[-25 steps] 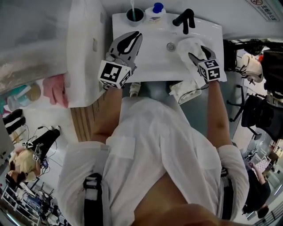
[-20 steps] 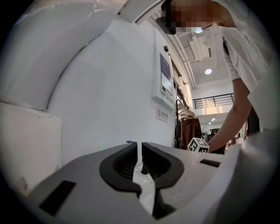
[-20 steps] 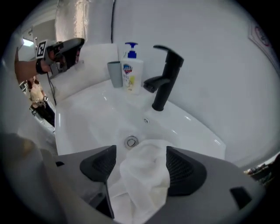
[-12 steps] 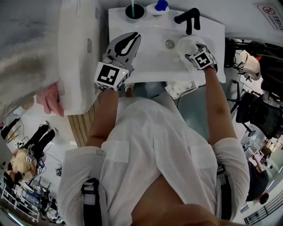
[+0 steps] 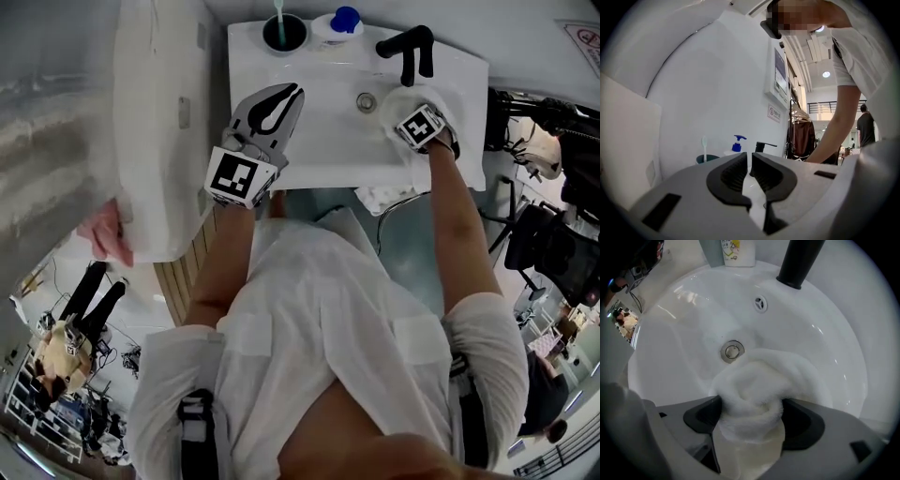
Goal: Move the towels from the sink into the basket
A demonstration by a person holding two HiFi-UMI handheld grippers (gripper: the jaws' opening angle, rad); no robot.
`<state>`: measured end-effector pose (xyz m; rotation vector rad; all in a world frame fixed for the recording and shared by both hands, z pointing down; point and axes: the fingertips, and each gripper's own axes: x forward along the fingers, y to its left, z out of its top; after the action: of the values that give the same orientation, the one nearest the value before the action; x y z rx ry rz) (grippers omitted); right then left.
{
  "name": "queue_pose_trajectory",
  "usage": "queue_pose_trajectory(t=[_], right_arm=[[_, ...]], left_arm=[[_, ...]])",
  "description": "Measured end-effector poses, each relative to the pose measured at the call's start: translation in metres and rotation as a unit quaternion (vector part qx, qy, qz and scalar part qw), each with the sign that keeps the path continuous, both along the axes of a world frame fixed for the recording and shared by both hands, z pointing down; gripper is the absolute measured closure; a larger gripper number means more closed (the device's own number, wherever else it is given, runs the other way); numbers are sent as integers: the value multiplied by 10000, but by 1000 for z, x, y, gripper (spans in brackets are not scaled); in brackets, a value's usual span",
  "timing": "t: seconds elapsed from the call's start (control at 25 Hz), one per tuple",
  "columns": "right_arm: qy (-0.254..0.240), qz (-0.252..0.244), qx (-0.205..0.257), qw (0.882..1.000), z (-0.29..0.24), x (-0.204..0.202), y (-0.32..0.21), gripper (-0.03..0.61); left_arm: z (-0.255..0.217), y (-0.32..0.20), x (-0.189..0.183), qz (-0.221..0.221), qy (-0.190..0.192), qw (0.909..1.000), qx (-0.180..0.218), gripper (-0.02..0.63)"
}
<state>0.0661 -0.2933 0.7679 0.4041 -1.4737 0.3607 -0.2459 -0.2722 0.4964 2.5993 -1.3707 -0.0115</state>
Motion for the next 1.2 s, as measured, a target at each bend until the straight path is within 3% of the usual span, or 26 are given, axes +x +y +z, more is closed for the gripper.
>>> queue_pose_trajectory(t=[0.36,0.76,1.0,1.2], right_arm=[[290,-36,-15,9996,26,6,-4,201],[242,-42,139,9996,25,1,0,351],[45,-28,505,9987,12,-6,0,402],[-433,59,1049,9935,-17,-21,-2,427]], left_arm=[[14,-4,5,58,-118,9998,-174,575],[14,-9,8,79,-52,9996,-251,575],[13,-7,1,52,-46,9996,-268,575],[4,-6,1,120,-32,9999,22,575]])
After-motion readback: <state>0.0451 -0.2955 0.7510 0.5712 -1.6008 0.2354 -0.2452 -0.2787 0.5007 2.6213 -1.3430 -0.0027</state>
